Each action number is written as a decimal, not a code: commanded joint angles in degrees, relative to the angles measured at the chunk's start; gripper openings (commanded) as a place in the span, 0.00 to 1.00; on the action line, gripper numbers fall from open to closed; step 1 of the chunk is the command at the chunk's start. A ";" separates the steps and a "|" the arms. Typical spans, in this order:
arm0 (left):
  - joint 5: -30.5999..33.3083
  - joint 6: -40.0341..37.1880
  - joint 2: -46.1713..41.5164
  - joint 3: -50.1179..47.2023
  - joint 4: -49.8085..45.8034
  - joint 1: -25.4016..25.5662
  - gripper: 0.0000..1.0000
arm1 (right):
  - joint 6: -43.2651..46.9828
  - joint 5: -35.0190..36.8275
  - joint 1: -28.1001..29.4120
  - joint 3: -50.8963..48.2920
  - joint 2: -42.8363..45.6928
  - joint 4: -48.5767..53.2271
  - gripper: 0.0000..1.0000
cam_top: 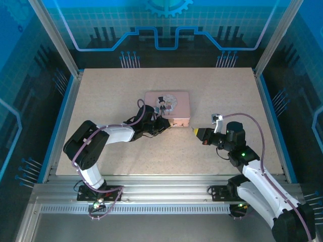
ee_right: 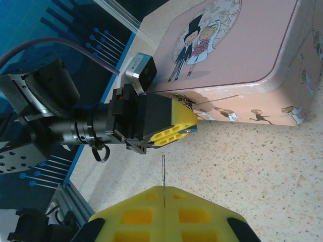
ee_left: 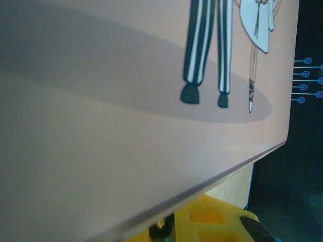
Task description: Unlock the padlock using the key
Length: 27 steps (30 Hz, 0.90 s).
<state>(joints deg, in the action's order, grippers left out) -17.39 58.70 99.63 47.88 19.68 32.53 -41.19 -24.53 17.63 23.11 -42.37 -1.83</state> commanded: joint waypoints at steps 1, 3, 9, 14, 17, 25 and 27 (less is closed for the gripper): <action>-2.12 2.94 -1.98 1.93 1.56 0.34 0.10 | -2.40 -0.72 0.97 0.89 0.63 -1.98 0.00; -2.21 3.24 -1.97 1.74 1.94 0.38 0.11 | -2.56 -0.36 1.26 2.54 -0.19 -1.11 0.00; -2.54 3.63 -1.65 1.53 2.55 0.34 0.10 | -2.55 0.46 1.51 9.60 -5.24 2.66 0.00; -2.67 3.71 -1.86 1.30 2.71 0.33 0.10 | -4.51 0.28 0.71 16.11 -10.99 8.46 0.00; -2.68 3.92 -2.03 1.04 2.88 0.29 0.11 | -7.06 -0.84 -0.94 17.67 -13.27 9.52 0.00; -3.09 4.89 -2.11 1.38 3.51 0.34 0.11 | -13.15 -3.76 -3.48 11.94 -16.87 1.57 0.00; -3.18 5.14 -2.16 1.34 3.95 0.29 0.11 | -15.37 -4.44 -3.32 8.06 -17.60 -3.85 0.00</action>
<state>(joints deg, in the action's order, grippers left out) -17.43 61.58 99.61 47.88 20.03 32.53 -53.01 -26.59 14.76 35.14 -58.92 -0.27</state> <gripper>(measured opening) 0.140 0.065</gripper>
